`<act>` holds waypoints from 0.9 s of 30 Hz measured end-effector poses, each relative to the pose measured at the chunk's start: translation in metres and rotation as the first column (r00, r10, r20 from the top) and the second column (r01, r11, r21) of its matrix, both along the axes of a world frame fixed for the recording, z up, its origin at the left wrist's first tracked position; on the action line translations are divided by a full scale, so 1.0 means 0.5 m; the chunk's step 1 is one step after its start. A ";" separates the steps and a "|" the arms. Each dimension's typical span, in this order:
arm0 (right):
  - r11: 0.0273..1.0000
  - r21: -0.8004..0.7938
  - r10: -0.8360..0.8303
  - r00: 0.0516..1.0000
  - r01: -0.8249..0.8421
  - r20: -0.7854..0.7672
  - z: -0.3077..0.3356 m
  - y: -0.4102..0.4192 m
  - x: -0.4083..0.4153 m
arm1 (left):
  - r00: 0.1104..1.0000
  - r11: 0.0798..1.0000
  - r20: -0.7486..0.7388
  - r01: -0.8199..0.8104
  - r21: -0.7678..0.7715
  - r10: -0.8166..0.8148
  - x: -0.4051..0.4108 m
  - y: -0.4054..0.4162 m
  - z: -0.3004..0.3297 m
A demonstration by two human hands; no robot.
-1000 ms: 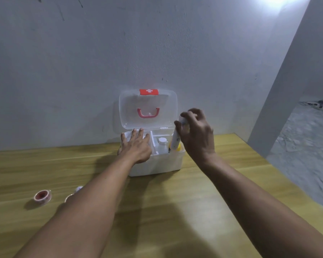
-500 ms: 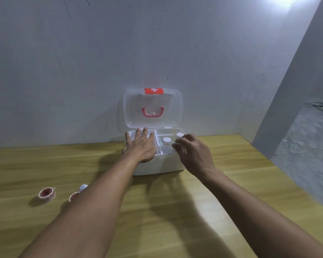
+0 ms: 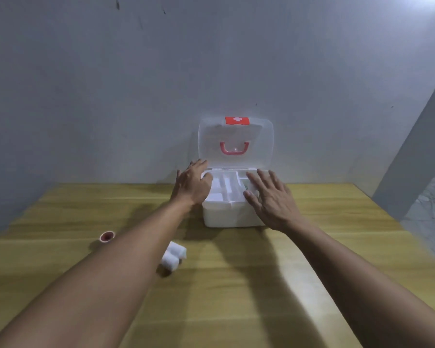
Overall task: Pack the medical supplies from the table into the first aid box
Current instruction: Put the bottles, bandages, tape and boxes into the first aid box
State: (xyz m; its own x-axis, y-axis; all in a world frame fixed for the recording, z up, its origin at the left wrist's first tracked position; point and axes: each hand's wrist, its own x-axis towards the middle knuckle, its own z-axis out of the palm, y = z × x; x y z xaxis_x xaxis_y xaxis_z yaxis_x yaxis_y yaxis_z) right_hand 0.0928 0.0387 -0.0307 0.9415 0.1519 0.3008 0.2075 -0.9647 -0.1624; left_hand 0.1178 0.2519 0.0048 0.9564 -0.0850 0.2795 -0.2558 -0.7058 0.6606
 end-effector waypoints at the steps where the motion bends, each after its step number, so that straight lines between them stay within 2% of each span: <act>1: 1.000 -0.002 -0.005 1.000 0.005 0.007 0.000 0.000 0.000 | 1.000 1.000 -0.013 -0.024 -0.010 0.024 -0.011 0.027 0.004; 5: 1.000 -0.002 -0.028 0.999 0.028 0.021 -0.010 0.004 0.004 | 0.981 0.990 -0.133 -0.133 0.054 0.139 -0.058 0.142 -0.001; 9: 0.998 -0.020 -0.062 0.998 0.063 0.032 -0.015 0.007 0.008 | 0.949 0.971 -0.264 -0.122 0.204 0.175 -0.105 0.237 -0.016; 13: 0.998 -0.016 -0.067 0.997 0.068 0.036 -0.014 0.016 0.005 | 0.928 0.964 -0.352 -0.027 0.265 0.123 -0.155 0.284 -0.044; 18: 0.997 -0.001 -0.081 0.997 0.081 0.012 -0.007 0.022 -0.002 | 0.941 0.933 -0.339 0.136 0.333 -0.016 -0.183 0.260 -0.072; 21: 0.997 0.006 -0.082 0.997 0.082 0.008 -0.006 0.022 -0.003 | 0.936 0.882 -0.349 0.206 0.423 -0.051 -0.184 0.243 -0.084; 24: 0.996 0.010 -0.086 0.996 0.085 0.009 -0.007 0.021 -0.002 | 0.969 0.856 -0.248 0.121 0.502 0.009 -0.181 0.249 -0.093; 27: 0.997 0.010 -0.079 0.997 0.079 0.015 -0.009 0.021 0.000 | 0.975 0.821 -0.157 -0.040 0.569 0.157 -0.183 0.269 -0.085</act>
State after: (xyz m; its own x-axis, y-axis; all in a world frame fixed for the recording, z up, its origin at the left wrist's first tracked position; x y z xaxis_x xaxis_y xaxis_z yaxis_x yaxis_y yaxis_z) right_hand 0.0928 0.0492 -0.0350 0.9455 0.0746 0.3168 0.1336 -0.9765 -0.1690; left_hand 0.0264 0.3866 -0.0378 0.9969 -0.0734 0.0275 -0.0771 -0.9821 0.1719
